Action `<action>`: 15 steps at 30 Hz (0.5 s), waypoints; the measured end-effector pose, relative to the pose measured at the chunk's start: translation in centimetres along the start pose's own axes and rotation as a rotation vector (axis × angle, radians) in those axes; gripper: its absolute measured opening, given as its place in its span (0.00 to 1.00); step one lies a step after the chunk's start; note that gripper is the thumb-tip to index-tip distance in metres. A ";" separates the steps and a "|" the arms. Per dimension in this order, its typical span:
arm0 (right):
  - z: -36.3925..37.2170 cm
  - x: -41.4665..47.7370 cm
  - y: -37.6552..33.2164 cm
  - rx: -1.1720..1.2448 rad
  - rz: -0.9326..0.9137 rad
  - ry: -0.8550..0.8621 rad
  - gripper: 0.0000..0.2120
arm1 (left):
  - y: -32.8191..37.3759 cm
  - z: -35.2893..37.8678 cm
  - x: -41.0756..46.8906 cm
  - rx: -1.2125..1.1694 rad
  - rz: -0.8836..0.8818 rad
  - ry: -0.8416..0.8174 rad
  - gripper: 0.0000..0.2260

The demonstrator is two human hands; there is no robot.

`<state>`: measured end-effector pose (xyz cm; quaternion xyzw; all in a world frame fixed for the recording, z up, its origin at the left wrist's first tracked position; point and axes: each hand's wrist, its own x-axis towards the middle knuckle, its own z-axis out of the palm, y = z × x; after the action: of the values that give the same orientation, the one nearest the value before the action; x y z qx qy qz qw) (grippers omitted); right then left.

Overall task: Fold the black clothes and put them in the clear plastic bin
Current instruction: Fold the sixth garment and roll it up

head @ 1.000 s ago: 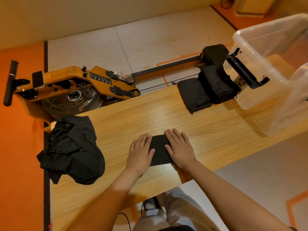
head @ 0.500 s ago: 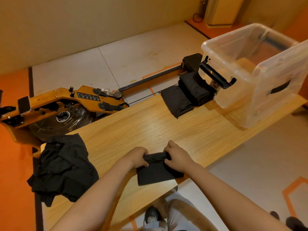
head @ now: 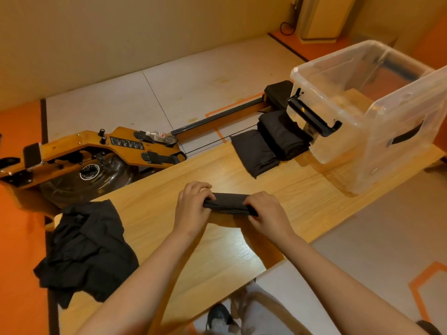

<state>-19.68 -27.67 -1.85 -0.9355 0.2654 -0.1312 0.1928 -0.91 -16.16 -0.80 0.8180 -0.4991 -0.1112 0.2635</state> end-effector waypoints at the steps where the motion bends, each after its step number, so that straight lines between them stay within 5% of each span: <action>1: 1.3 -1.3 0.1 -0.023 -0.005 -0.049 0.14 | -0.5 1.2 -1.4 0.032 -0.025 -0.055 0.10; 4: 4.3 -5.0 0.0 -0.045 -0.009 -0.157 0.10 | -1.8 3.7 -5.2 0.043 -0.107 -0.193 0.12; 9: 3.7 -4.1 0.3 0.010 0.007 -0.065 0.13 | -0.2 4.0 -7.9 -0.177 -0.317 -0.006 0.16; 12: 3.2 -0.7 0.6 0.001 0.081 -0.005 0.12 | 1.9 4.3 -8.2 -0.573 -0.852 0.114 0.16; 15: 3.4 2.3 0.7 -0.031 0.206 -0.119 0.17 | 3.7 4.3 -7.3 -1.171 -1.367 0.087 0.15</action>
<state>-16.91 -28.51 -4.82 -0.9122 0.3503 -0.0508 0.2064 -9.12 -12.47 -2.95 0.6747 0.2433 -0.4488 0.5330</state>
